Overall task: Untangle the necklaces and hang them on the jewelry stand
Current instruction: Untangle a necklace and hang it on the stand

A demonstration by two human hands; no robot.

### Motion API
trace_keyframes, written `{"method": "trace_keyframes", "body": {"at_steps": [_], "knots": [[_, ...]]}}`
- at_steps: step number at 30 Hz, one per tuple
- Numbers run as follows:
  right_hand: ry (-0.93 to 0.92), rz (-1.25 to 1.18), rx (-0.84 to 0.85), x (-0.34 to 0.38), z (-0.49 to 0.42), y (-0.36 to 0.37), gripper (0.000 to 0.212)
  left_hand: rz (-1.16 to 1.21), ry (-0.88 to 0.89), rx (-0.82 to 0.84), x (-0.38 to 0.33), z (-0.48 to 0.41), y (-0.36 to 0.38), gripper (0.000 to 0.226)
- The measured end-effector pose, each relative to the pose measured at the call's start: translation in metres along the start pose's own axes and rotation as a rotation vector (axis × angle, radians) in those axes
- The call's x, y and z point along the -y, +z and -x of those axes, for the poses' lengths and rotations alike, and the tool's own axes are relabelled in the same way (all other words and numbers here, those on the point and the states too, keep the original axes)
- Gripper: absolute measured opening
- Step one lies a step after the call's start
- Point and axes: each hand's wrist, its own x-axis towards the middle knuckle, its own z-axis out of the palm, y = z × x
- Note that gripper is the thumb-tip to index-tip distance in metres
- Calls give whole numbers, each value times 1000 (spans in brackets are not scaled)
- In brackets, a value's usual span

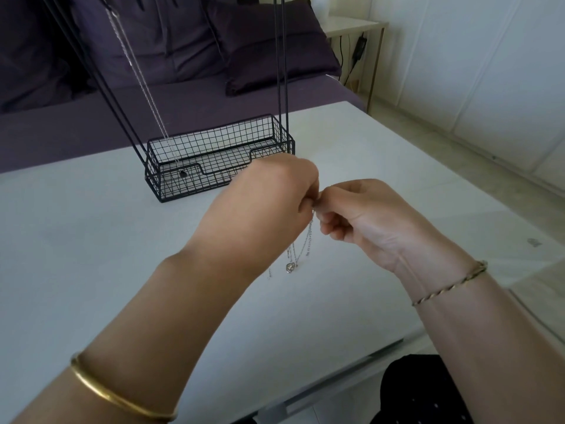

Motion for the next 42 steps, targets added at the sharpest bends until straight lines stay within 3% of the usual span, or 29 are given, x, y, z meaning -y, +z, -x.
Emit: {"method": "trace_keyframes", "body": {"at_steps": [7, 17, 20, 23, 25, 28, 39, 42], "knots": [[87, -144, 63, 3, 3, -1, 16, -4, 14, -27, 0, 1, 0, 14], [30, -190, 0, -1, 2, 1, 19, -11, 56, -104, 0, 1, 9, 6], [9, -225, 28, -1, 3, 2, 10, 80, 45, -136, 3, 1, 12, 5], [-14, -250, 22, -1, 2, 1, 16, 360, -116, -108, 7, 4, 13, 12], [-68, -224, 3, -1, 1, 0, 21, 558, -257, -69, 10, 5, 11, 12], [-204, -164, -1, -1, 2, 0, 26, 728, -324, 12, 13, 6, 9, 12], [-640, 237, -56, -1, 5, 2, 16, 777, -404, 159, 12, 6, 4, 18], [-691, 274, -89, -1, 5, 6, 8, 911, -472, 200, 12, 5, 3, 20]]}}
